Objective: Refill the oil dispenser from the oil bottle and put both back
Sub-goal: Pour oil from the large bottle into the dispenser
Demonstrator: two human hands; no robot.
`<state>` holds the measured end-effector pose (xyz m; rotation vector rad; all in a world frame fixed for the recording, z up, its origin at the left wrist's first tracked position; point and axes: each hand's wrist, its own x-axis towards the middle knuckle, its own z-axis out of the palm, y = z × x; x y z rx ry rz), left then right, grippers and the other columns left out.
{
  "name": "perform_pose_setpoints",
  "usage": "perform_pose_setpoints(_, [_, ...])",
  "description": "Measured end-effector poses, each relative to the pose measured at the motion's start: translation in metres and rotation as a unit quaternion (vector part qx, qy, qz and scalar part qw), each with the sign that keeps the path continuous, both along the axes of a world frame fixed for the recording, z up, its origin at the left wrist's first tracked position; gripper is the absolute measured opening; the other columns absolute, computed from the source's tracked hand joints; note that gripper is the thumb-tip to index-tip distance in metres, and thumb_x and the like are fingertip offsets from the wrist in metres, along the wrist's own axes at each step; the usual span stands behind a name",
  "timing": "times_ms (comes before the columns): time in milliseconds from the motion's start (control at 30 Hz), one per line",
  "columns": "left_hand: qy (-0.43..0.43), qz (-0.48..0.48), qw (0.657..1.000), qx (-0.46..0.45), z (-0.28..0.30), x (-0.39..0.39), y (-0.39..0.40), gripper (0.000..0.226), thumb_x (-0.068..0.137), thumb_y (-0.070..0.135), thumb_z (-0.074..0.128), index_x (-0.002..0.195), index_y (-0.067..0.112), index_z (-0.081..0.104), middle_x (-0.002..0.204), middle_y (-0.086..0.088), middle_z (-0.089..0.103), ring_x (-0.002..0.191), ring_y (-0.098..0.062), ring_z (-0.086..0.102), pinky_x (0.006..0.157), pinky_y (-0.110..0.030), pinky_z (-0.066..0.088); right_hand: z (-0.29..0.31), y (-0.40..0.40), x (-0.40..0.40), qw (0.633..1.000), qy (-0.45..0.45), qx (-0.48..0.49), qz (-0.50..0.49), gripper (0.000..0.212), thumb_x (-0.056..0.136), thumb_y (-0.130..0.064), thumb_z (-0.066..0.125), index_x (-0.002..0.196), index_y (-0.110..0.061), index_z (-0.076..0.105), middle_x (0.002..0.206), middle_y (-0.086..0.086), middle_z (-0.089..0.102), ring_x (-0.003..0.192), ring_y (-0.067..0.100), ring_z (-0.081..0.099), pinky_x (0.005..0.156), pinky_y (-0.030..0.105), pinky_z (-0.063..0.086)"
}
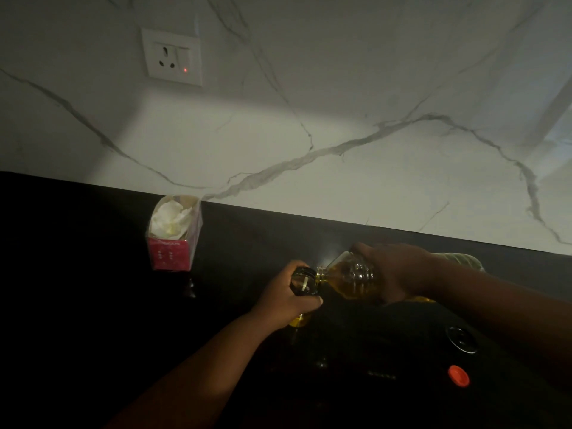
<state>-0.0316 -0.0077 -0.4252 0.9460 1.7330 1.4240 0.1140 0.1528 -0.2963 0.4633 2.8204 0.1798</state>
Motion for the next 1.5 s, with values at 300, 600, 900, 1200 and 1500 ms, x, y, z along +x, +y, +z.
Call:
perform_pose_setpoints(300, [0.005,0.004,1.000,0.004,0.0004,0.0006,-0.0004,0.056,0.072,0.015,0.083,0.106,0.045,0.052,0.110,0.005,0.061,0.101,-0.016,0.064,0.093,-0.044,0.055,-0.0011,0.0008,-0.0004,1.000,0.000,0.014,-0.004,0.093,0.060,-0.046,0.081,0.134,-0.028,0.029,0.117,0.002,0.060,0.103,0.020,0.062,0.082,0.031,0.051])
perform_pose_setpoints(600, [0.005,0.006,1.000,0.005,0.0004,0.0015,-0.0001,0.056,0.072,0.015,0.083,0.107,0.044,0.052,0.108,0.005,0.062,0.099,-0.016,0.065,0.091,-0.043,0.057,-0.0019,0.0015,0.0001,1.000,-0.002,0.016,-0.006,0.093,0.059,-0.045,0.081,0.134,-0.028,0.029,0.117,0.002,0.060,0.104,0.022,0.062,0.080,0.030,0.049])
perform_pose_setpoints(900, [0.004,0.004,1.000,-0.003,0.0015,0.0013,-0.0009,0.057,0.071,0.018,0.083,0.109,0.046,0.051,0.111,0.004,0.061,0.102,-0.016,0.064,0.091,-0.042,0.056,-0.0013,0.0017,-0.0005,1.000,-0.001,0.016,-0.002,0.095,0.059,-0.045,0.081,0.136,-0.028,0.027,0.118,0.002,0.060,0.103,0.021,0.062,0.082,0.030,0.051])
perform_pose_setpoints(1200, [0.007,0.007,1.000,0.001,0.0023,0.0021,-0.0011,0.055,0.072,0.015,0.082,0.107,0.045,0.051,0.109,0.005,0.061,0.100,-0.014,0.064,0.090,-0.041,0.056,0.0006,-0.0008,-0.0008,1.000,-0.005,0.017,-0.004,0.091,0.060,-0.044,0.081,0.134,-0.026,0.031,0.116,0.002,0.062,0.102,0.021,0.062,0.079,0.030,0.050])
perform_pose_setpoints(1500, [0.005,0.010,1.000,0.003,0.0012,0.0021,-0.0009,0.055,0.068,0.019,0.083,0.106,0.046,0.053,0.108,0.004,0.063,0.099,-0.017,0.066,0.091,-0.046,0.056,0.0007,-0.0021,0.0005,1.000,0.000,0.010,-0.008,0.089,0.060,-0.043,0.081,0.132,-0.025,0.032,0.118,0.001,0.061,0.104,0.021,0.062,0.081,0.031,0.050])
